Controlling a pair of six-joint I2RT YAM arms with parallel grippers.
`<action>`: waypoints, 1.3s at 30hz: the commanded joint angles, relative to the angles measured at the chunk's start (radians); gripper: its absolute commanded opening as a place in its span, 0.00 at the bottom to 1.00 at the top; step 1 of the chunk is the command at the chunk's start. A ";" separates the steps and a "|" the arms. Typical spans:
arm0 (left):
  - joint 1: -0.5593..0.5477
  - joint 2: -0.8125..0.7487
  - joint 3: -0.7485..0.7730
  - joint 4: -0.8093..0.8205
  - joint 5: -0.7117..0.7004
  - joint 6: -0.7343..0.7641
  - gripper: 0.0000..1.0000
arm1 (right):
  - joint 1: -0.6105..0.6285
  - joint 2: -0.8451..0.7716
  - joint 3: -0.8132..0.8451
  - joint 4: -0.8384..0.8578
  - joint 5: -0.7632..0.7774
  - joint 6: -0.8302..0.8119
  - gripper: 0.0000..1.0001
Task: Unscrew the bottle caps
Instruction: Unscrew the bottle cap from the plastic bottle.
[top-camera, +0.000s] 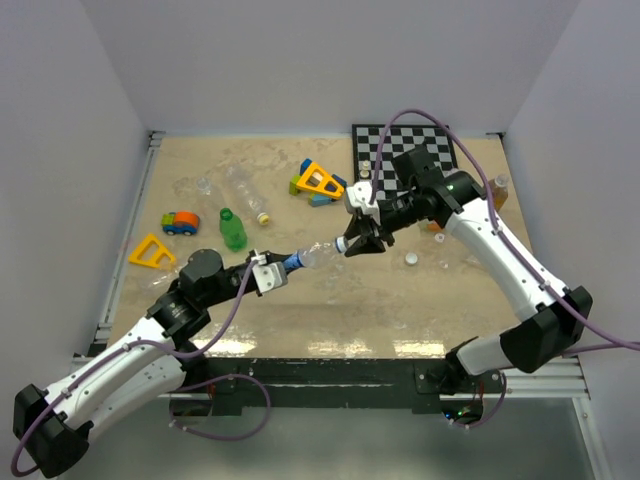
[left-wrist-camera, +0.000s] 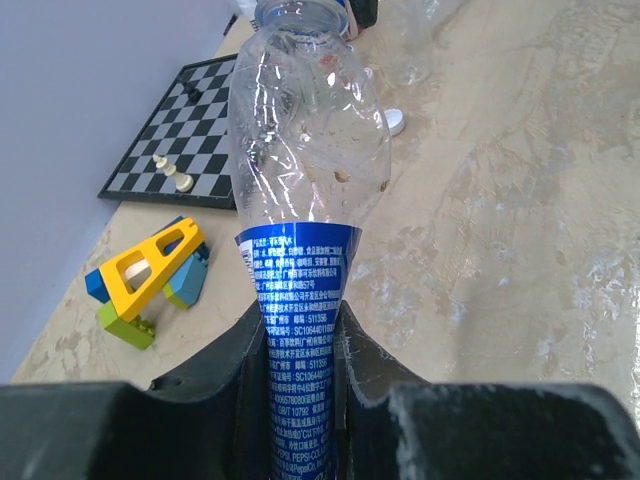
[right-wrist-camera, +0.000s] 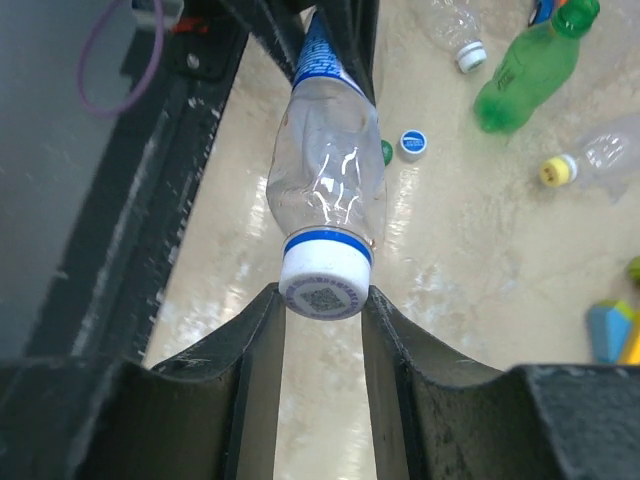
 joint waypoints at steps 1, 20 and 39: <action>-0.001 0.009 0.064 -0.022 0.052 0.063 0.00 | 0.033 -0.081 -0.043 -0.126 0.008 -0.447 0.00; -0.001 0.084 0.021 -0.025 0.256 0.088 0.00 | 0.059 -0.194 -0.249 -0.008 0.148 -0.853 0.00; -0.003 0.072 0.035 -0.014 0.136 -0.003 0.00 | 0.047 -0.345 -0.329 0.380 0.141 0.321 0.63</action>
